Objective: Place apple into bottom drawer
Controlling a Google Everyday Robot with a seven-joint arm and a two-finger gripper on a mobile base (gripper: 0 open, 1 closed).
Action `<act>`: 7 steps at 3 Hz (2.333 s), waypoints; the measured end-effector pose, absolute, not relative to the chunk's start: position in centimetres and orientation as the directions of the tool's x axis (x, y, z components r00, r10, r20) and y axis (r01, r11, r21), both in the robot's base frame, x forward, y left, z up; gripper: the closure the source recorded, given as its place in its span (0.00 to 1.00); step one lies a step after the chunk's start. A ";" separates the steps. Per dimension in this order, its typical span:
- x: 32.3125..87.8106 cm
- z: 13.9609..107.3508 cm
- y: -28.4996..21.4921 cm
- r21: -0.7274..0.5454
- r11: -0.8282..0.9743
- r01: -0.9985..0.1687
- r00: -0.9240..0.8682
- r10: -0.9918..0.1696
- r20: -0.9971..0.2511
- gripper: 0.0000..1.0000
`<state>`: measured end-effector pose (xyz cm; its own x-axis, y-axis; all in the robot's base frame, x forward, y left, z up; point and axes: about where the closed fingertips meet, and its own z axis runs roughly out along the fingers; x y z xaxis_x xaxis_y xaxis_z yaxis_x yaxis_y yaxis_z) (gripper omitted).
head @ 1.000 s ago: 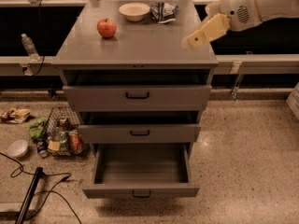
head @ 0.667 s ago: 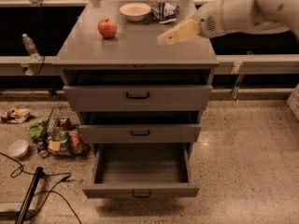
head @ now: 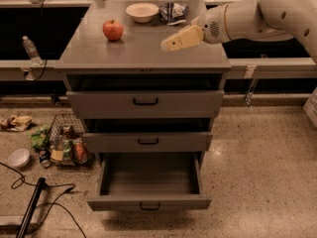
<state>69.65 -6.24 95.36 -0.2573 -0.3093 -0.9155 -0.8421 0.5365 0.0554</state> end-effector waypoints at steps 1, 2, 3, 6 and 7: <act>72.4 93.7 -3.7 0.048 0.496 -0.867 -0.210 -0.276 -0.938 0.00; 76.6 92.0 -1.0 0.015 0.458 -0.889 -0.141 -0.241 -0.960 0.00; 80.5 90.4 1.9 -0.011 0.443 -0.897 -0.087 -0.201 -0.976 0.00; 90.7 86.8 8.9 -0.074 0.524 -0.849 -0.073 -0.255 -0.964 0.00; 92.2 86.6 11.2 -0.048 0.529 -0.847 -0.090 -0.233 -0.968 0.00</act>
Offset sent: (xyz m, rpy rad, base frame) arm 0.1376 0.0897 -0.0539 0.1580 -0.2080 0.1410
